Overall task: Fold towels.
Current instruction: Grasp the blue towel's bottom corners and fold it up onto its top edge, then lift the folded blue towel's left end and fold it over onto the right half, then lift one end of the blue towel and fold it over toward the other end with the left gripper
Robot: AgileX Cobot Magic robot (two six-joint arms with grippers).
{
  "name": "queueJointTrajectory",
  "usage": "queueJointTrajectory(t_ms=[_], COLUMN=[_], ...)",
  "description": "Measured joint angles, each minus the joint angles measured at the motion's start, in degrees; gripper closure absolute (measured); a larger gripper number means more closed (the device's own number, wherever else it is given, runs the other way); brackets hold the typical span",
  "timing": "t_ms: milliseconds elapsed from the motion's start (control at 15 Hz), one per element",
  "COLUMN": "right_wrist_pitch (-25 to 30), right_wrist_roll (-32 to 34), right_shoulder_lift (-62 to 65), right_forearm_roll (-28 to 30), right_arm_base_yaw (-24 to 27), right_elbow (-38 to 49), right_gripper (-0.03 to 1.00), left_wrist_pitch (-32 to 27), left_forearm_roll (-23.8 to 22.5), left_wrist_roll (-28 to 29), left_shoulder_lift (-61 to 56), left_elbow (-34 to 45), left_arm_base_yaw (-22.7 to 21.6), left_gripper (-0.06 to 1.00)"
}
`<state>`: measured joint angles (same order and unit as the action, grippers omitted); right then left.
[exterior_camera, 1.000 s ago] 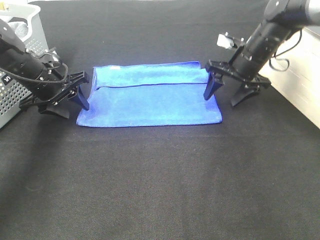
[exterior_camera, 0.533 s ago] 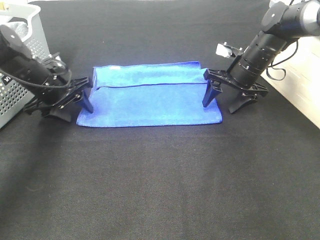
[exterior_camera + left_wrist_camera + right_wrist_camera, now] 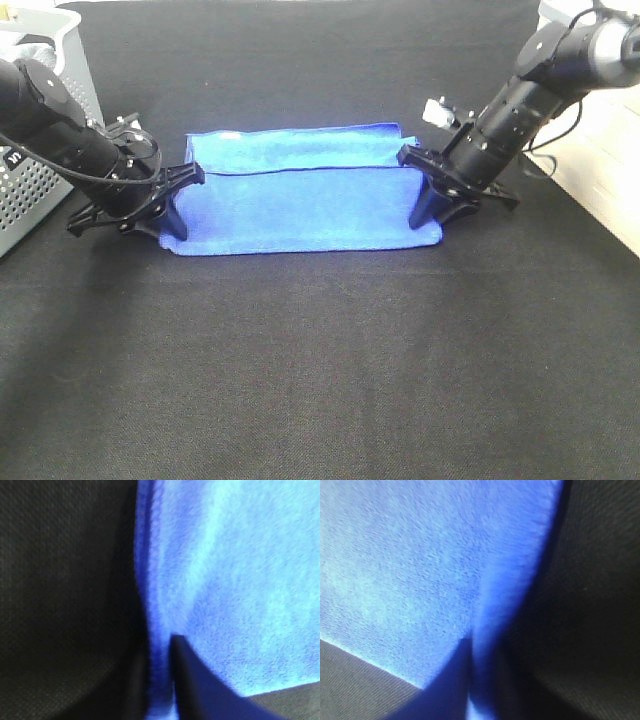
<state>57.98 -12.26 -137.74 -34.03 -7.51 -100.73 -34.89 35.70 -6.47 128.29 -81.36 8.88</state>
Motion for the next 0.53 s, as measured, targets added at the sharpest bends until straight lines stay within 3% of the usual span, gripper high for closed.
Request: queueJointTrajectory(t_ms=[67,267,533], right_wrist_pitch=[0.2,1.8,0.6], right_wrist_roll=[0.4,0.5,0.6], right_shoulder_lift=[0.0,0.6,9.2], right_forearm_roll=[-0.1,0.2,1.4], right_arm_base_yaw=[0.0,0.0,0.0], right_elbow=[0.0,0.3,11.3], right_gripper=[0.97,0.97,0.97], left_wrist_pitch=[-0.4,-4.5,-14.1], left_forearm_roll=[0.2,-1.5,-6.0], left_wrist_roll=[-0.1,-0.8,-0.9], left_shoulder_lift=[0.1,-1.1,-4.4], left_elbow=[0.0,0.1,1.6], left_arm_base_yaw=[0.0,0.1,0.3], left_gripper=[0.93,0.94,0.94])
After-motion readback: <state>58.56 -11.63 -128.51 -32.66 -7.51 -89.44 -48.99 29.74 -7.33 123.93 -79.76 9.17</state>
